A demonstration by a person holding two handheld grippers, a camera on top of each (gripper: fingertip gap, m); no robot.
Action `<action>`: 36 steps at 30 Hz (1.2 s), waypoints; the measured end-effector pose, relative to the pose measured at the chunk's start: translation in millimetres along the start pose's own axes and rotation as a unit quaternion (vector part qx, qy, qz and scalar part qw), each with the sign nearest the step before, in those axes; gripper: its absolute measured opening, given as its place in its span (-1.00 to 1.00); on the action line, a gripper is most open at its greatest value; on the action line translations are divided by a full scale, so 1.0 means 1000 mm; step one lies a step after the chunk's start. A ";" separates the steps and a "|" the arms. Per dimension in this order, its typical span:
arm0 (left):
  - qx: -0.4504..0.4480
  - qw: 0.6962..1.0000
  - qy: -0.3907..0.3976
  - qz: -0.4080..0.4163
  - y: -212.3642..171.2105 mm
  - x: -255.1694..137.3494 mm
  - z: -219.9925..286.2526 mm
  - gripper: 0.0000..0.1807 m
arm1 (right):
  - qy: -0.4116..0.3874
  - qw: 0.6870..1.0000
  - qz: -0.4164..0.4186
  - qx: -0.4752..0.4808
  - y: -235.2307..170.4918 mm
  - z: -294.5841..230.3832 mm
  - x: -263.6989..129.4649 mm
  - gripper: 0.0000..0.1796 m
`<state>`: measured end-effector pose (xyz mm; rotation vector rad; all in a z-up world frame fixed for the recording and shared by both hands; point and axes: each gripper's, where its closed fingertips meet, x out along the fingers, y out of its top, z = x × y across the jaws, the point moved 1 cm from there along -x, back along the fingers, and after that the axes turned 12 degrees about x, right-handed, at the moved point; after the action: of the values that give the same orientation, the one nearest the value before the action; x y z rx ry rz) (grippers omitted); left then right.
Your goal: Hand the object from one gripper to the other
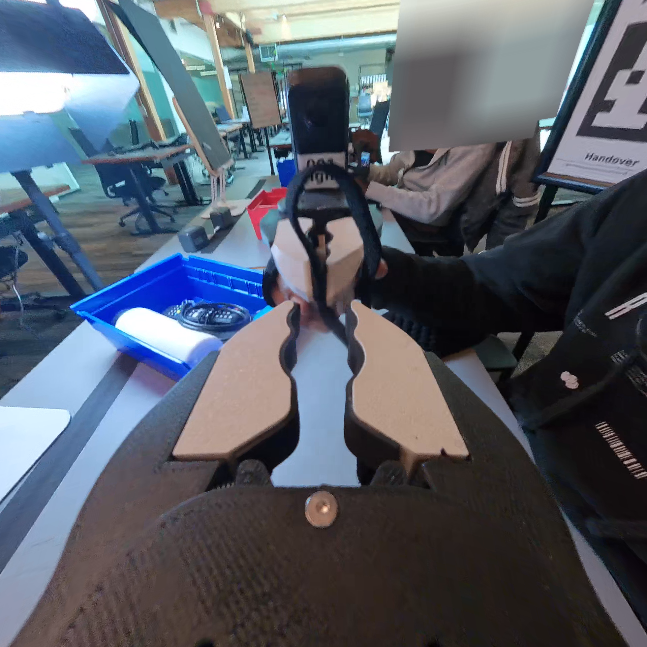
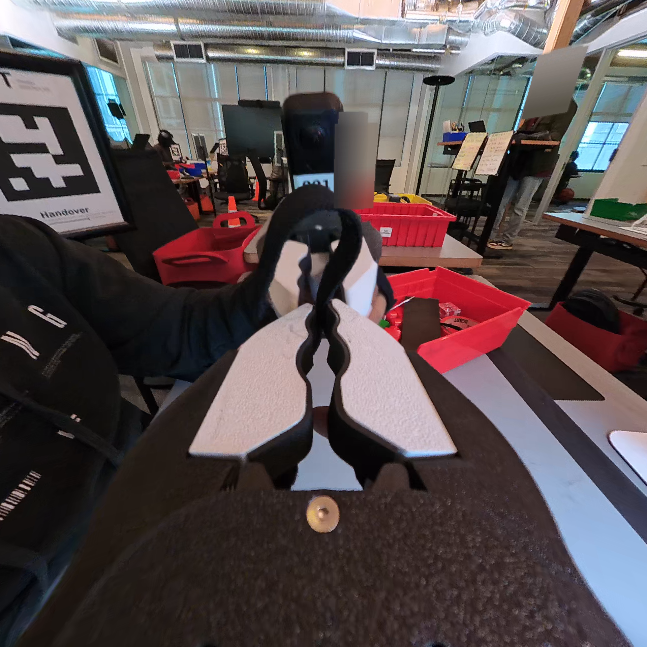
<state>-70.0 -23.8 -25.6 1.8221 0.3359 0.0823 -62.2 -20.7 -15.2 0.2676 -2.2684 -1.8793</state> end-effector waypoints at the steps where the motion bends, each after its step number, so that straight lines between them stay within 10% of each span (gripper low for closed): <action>1: 0.002 1.000 0.003 -0.010 -0.005 0.003 -0.001 -0.74 | 0.005 1.000 0.004 0.005 0.002 -0.001 -0.001 -0.97; 5: 0.007 1.000 0.009 -0.017 -0.009 0.010 -0.001 -0.97 | -0.005 1.000 0.010 -0.006 0.004 0.001 -0.002 -0.96; 28: -0.021 0.999 0.021 0.026 -0.002 -0.004 -0.013 -0.77 | 0.016 0.999 0.037 0.012 0.002 0.010 -0.007 -0.97; 36: 0.000 0.999 0.041 -0.001 -0.014 0.007 -0.016 -0.97 | 0.010 0.998 0.054 0.014 0.006 0.013 -0.010 -0.95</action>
<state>-69.9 -3.6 -34.8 1.8222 0.3963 0.1560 -56.0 -5.0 -11.7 0.1649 -2.2500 -1.7840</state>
